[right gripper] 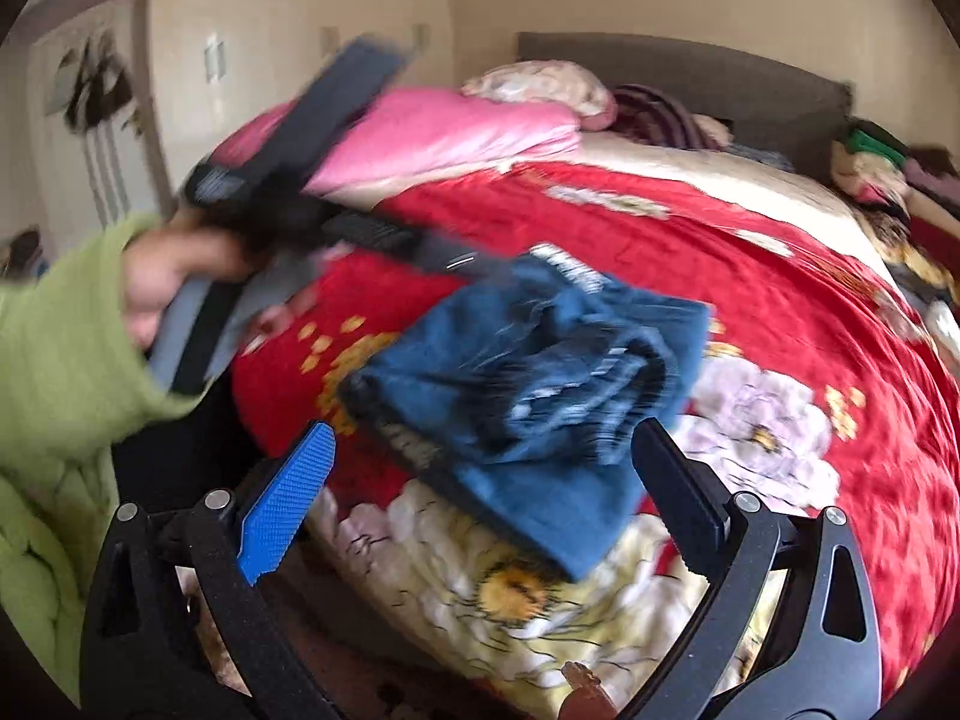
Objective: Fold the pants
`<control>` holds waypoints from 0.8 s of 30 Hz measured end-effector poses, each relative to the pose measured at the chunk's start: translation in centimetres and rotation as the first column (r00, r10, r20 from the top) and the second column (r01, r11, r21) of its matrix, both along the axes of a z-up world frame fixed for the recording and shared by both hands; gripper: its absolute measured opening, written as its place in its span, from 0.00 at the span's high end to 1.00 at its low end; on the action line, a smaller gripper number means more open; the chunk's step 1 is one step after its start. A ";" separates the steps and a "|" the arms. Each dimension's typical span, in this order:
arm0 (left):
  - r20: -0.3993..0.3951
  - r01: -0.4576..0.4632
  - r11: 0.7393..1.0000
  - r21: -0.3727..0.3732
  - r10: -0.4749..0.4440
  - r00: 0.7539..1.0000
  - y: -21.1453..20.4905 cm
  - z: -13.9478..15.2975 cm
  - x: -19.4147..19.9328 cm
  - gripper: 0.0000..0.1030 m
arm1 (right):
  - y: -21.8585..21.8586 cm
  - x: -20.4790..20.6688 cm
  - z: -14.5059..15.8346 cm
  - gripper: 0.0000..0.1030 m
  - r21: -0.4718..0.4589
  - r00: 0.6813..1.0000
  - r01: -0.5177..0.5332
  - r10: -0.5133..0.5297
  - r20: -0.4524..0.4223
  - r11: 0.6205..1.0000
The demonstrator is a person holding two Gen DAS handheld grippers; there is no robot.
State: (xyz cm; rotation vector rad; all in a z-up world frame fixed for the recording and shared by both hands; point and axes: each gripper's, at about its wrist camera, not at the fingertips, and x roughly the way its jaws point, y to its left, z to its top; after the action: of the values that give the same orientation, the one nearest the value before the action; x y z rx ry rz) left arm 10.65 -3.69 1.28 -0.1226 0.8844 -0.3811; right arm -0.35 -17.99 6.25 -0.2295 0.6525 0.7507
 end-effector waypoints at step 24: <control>-0.091 0.053 0.998 0.015 -0.051 0.995 -1.3 -3.6 4.2 0.62 | 7.5 -0.7 -2.5 0.98 -0.170 0.937 -0.344 0.349 -0.001 0.923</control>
State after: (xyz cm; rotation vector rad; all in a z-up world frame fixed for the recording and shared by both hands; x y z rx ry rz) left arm 14.89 -5.02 -2.30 -0.1020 0.9817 -0.4191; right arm -1.02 -10.47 3.76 -0.5207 0.6559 1.0315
